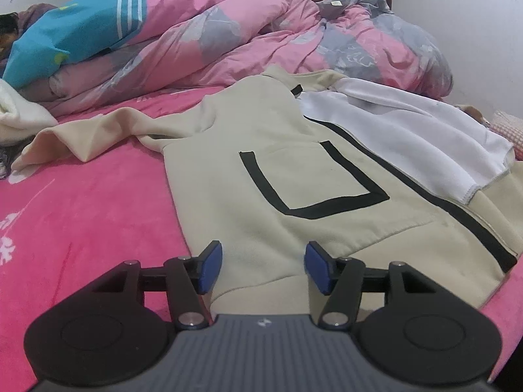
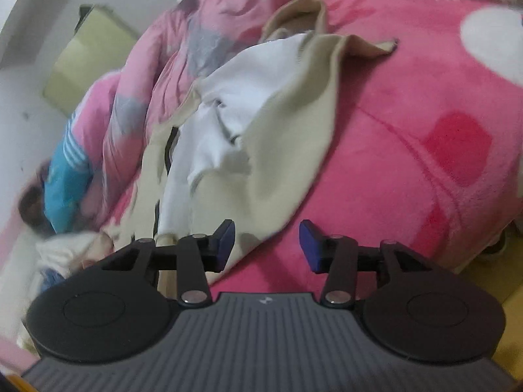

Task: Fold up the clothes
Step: 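Move both open tools back over the flattened beige hoodie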

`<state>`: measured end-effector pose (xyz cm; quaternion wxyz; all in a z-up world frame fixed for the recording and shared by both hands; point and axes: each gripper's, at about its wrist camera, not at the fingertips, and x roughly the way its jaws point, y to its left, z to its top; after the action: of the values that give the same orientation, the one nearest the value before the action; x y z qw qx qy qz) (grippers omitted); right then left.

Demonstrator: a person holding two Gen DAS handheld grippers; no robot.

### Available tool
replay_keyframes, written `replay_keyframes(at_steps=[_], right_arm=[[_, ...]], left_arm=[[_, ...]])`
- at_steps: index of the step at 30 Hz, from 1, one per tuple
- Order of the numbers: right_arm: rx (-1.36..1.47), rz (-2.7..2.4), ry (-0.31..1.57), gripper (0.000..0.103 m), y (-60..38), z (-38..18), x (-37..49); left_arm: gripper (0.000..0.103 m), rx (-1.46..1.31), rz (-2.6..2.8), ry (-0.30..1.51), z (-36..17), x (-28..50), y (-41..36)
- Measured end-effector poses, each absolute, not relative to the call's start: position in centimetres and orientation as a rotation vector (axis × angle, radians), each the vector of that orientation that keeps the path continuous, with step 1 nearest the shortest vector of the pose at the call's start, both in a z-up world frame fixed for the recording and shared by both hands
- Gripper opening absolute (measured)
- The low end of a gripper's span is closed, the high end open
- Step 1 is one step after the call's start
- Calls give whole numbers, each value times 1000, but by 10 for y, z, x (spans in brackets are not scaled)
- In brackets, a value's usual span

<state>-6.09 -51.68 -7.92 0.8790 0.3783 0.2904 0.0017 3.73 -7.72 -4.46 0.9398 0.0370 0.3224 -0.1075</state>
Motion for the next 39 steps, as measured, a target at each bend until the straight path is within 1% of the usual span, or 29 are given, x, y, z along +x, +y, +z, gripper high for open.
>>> replay_keyframes(at_steps=[2, 3, 5, 13, 18, 20, 22, 24, 25, 28, 31, 35, 39], right_arm=[[772, -7, 564, 43, -518, -74, -61], [763, -12, 544, 41, -518, -72, -62], [746, -22, 503, 6, -520, -67, -62], [680, -80, 358, 5, -528, -48, -66], [684, -170, 469, 5, -541, -84, -54], [769, -170, 472, 10, -549, -98, -60], [832, -195, 439, 17, -557, -98, -70], [806, -280, 423, 23, -562, -89, -83], [786, -320, 417, 24, -564, -85, -90], [715, -369, 398, 24, -559, -67, -100], [658, -305, 373, 24, -543, -49, -99], [615, -155, 369, 24, -515, -34, -70], [574, -9, 439, 24, -481, -28, -35]], left_arm=[[58, 73, -212, 652, -45, 37, -78], [58, 76, -207, 648, -46, 36, -79], [58, 81, -199, 638, -47, 34, -80], [59, 79, -195, 640, -46, 35, -80], [59, 83, -195, 637, -47, 35, -79], [59, 83, -199, 637, -47, 34, -79], [59, 76, -203, 640, -47, 35, -78], [59, 71, -202, 644, -46, 36, -77], [59, 73, -202, 644, -46, 36, -77], [59, 69, -204, 645, -46, 36, -77], [59, 66, -209, 645, -46, 36, -76], [60, 60, -211, 651, -45, 37, -76], [60, 51, -203, 656, -45, 37, -76]])
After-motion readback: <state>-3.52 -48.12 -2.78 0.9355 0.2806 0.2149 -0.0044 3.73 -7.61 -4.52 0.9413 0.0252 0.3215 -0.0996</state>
